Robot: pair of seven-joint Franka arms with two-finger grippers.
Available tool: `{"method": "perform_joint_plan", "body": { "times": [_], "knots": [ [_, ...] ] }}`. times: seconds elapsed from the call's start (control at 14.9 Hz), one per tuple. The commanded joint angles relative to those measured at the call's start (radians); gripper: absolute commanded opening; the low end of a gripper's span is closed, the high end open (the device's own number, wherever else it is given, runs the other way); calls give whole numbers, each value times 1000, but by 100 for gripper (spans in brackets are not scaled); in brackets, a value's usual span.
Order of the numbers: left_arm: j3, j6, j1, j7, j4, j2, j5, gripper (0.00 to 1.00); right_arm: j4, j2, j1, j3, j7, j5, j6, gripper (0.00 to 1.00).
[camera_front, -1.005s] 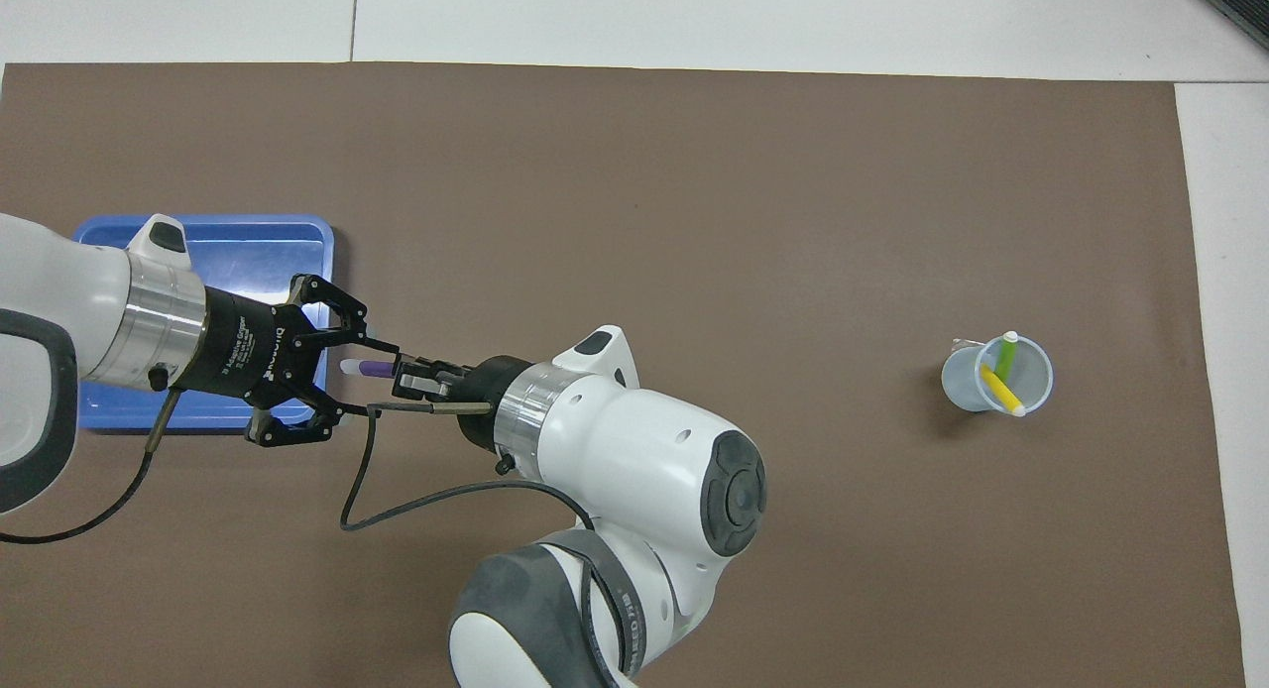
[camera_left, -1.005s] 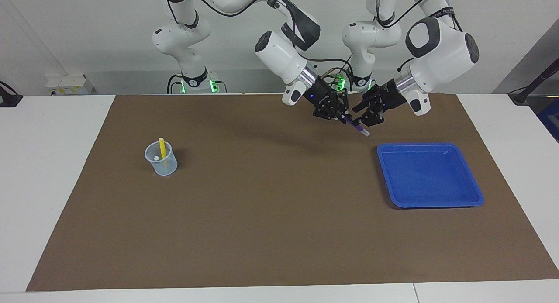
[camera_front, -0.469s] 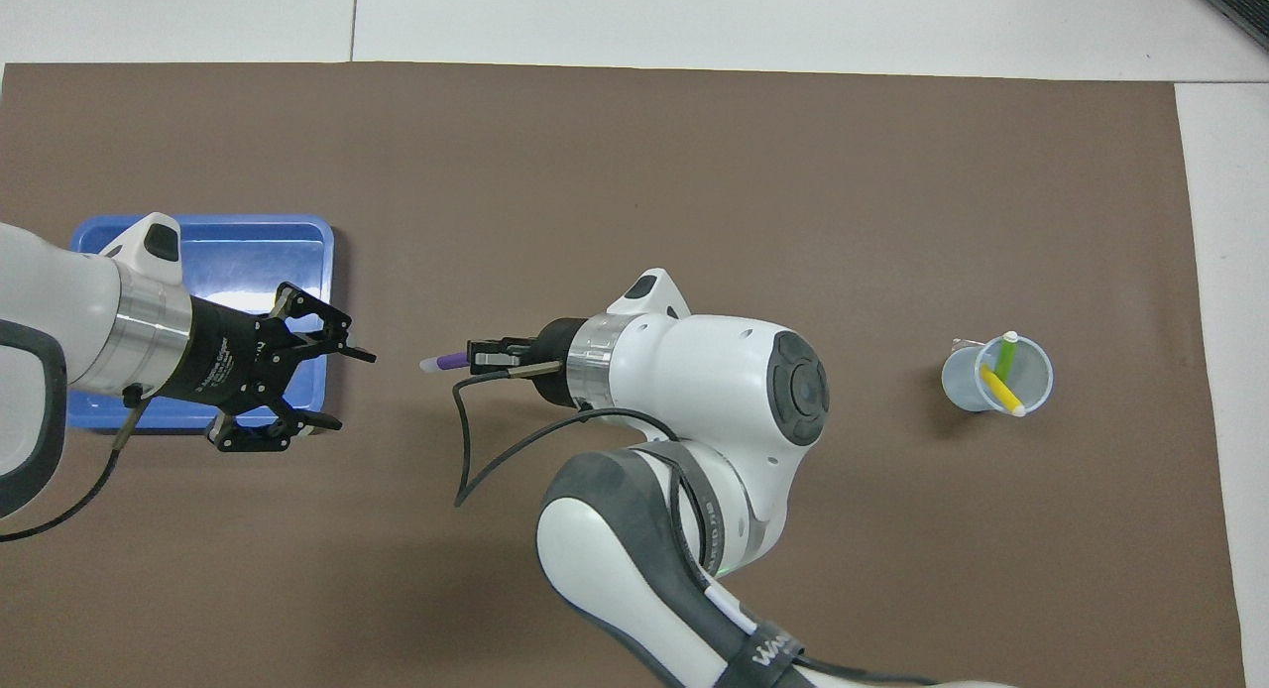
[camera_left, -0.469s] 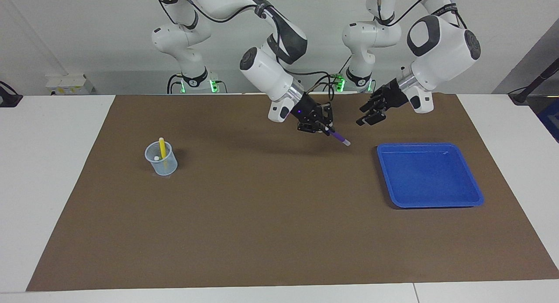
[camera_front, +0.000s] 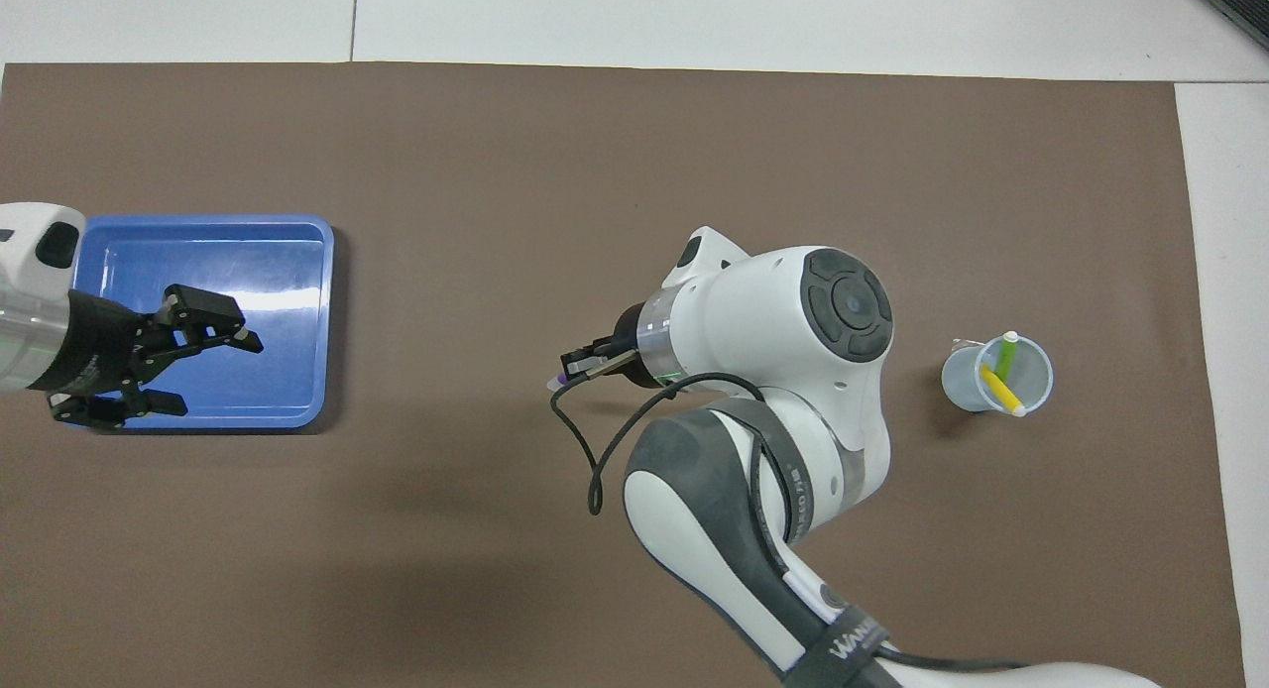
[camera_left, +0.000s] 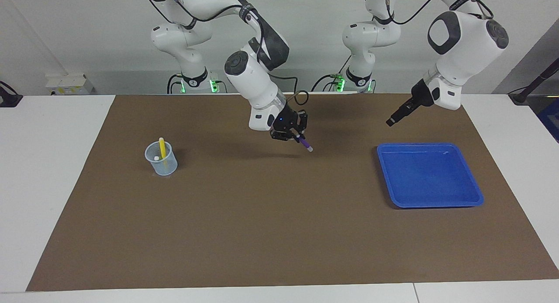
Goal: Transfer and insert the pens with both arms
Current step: 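Carry the purple pen to the cup with the right gripper while the left gripper returns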
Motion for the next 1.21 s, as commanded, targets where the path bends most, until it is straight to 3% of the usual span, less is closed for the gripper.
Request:
{"method": "perform_joint_plan", "body": {
  "times": [0.0, 0.2, 0.47, 0.87, 1.14],
  "knots": [
    [-6, -30, 44, 115, 64, 0, 70, 100, -18, -80, -86, 9, -71, -118, -195, 1],
    [-9, -39, 46, 120, 116, 23, 148, 100, -19, -140, -174, 9, -170, -276, -401, 1],
    [-9, -111, 40, 143, 235, 74, 187, 100, -24, -180, -263, 9, -367, -520, -546, 1],
    [-7, -182, 43, 314, 326, 89, 245, 100, -30, -189, -398, 11, -715, -669, -557, 2],
    [-9, -226, 34, 376, 368, 88, 297, 100, -39, -184, -442, 12, -788, -684, -520, 2]
  ]
}}
